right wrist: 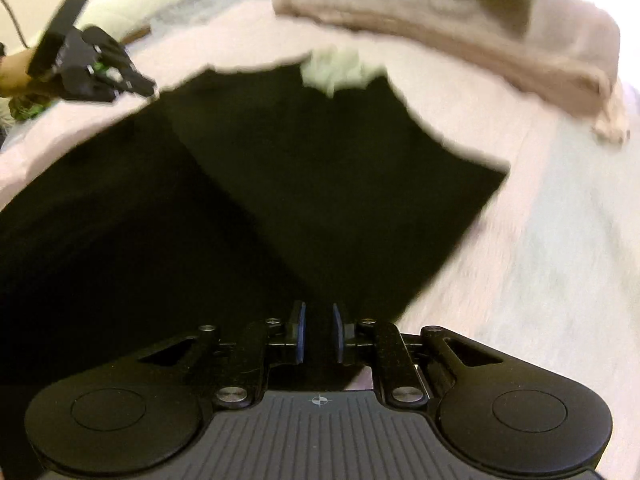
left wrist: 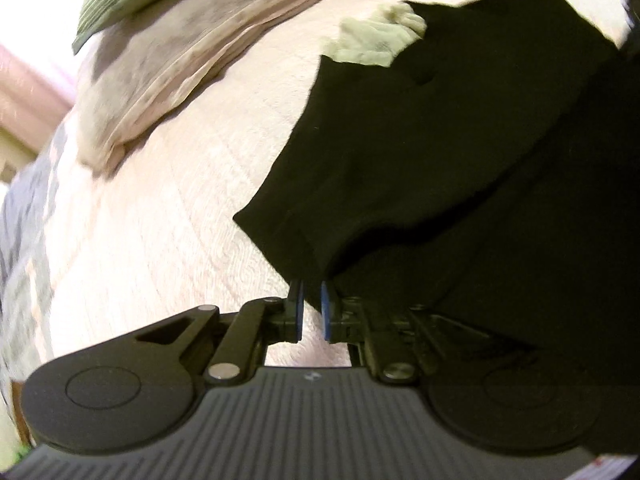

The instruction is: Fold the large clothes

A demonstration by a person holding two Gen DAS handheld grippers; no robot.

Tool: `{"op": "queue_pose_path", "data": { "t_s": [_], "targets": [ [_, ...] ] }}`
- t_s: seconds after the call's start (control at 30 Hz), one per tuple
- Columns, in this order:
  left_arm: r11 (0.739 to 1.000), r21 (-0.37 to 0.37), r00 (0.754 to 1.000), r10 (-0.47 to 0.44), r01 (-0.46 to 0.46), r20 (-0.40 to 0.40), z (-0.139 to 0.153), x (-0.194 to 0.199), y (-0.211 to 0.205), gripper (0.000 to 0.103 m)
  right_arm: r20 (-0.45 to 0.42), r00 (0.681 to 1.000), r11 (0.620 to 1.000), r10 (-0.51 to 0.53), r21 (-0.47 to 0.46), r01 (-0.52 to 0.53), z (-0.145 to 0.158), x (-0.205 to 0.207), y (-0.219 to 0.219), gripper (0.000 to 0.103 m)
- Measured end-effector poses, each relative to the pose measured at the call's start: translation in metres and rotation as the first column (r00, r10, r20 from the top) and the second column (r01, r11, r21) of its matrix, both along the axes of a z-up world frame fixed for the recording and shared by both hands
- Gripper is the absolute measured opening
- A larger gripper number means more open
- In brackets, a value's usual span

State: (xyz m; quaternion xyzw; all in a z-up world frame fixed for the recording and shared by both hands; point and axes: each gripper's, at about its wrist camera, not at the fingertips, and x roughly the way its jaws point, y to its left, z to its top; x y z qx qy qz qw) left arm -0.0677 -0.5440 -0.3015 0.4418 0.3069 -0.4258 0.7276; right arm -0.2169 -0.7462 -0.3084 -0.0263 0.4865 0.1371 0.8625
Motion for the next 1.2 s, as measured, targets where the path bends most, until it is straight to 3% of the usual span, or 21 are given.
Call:
{"op": "queue_pose_path", "data": {
  "t_s": [0.13, 0.2, 0.23, 0.37, 0.47, 0.57, 0.7, 0.8, 0.97, 1.03, 1.1, 1.2],
  "targets": [
    [0.999, -0.029, 0.999, -0.041, 0.041, 0.010, 0.010, -0.006, -0.001, 0.015, 0.033, 0.996, 0.997, -0.080, 0.015, 0.079, 0.017, -0.006, 0.002, 0.016],
    [0.995, -0.036, 0.996, -0.089, 0.090, 0.011, 0.010, -0.010, -0.006, 0.017, 0.072, 0.987, 0.989, -0.142, 0.056, 0.139, 0.026, -0.003, 0.001, 0.039],
    [0.993, -0.047, 0.994, -0.107, 0.107, 0.003, 0.009, -0.011, -0.009, 0.018, 0.088, 0.982, 0.983, -0.170, 0.087, 0.162, 0.029, -0.003, 0.002, 0.041],
    [0.992, -0.114, 0.994, -0.062, 0.052, -0.085, 0.002, -0.003, -0.027, 0.020, 0.078, 0.954, 0.946, -0.291, 0.172, 0.274, 0.020, 0.024, 0.000, 0.042],
    [1.000, -0.008, 0.980, -0.009, 0.008, -0.197, -0.024, 0.010, -0.035, 0.021, -0.004, 0.942, 0.931, -0.336, 0.154, 0.332, -0.001, 0.042, -0.001, 0.042],
    [0.999, -0.011, 0.980, -0.039, 0.037, -0.196, -0.023, 0.004, -0.024, 0.022, -0.046, 0.936, 0.928, -0.349, 0.125, 0.352, -0.005, 0.048, -0.001, 0.042],
    [0.993, -0.099, 0.974, 0.034, -0.057, -0.223, -0.001, 0.016, -0.009, 0.022, 0.035, 0.899, 0.887, -0.437, 0.182, 0.425, 0.016, 0.045, -0.012, 0.042],
    [0.976, -0.153, 0.964, 0.114, -0.154, -0.242, 0.007, 0.035, -0.011, 0.023, 0.060, 0.847, 0.837, -0.528, 0.208, 0.507, 0.018, 0.060, -0.035, 0.042],
    [0.973, -0.130, 0.953, 0.150, -0.189, -0.265, -0.012, 0.048, -0.026, 0.025, 0.009, 0.765, 0.750, -0.644, 0.203, 0.629, -0.013, 0.095, -0.081, 0.042],
    [0.970, -0.133, 0.947, 0.160, -0.203, -0.278, -0.014, 0.049, -0.025, 0.028, 0.026, 0.738, 0.727, -0.674, 0.201, 0.657, -0.010, 0.094, -0.091, 0.042],
    [0.957, -0.148, 0.932, 0.196, -0.249, -0.305, -0.010, 0.056, -0.019, 0.035, 0.065, 0.723, 0.717, -0.688, 0.213, 0.664, 0.005, 0.088, -0.089, 0.042],
    [0.936, -0.154, 0.899, 0.245, -0.317, -0.363, -0.008, 0.065, -0.010, 0.040, 0.118, 0.736, 0.744, -0.666, 0.177, 0.644, 0.027, 0.072, -0.070, 0.042]
  ]
}}
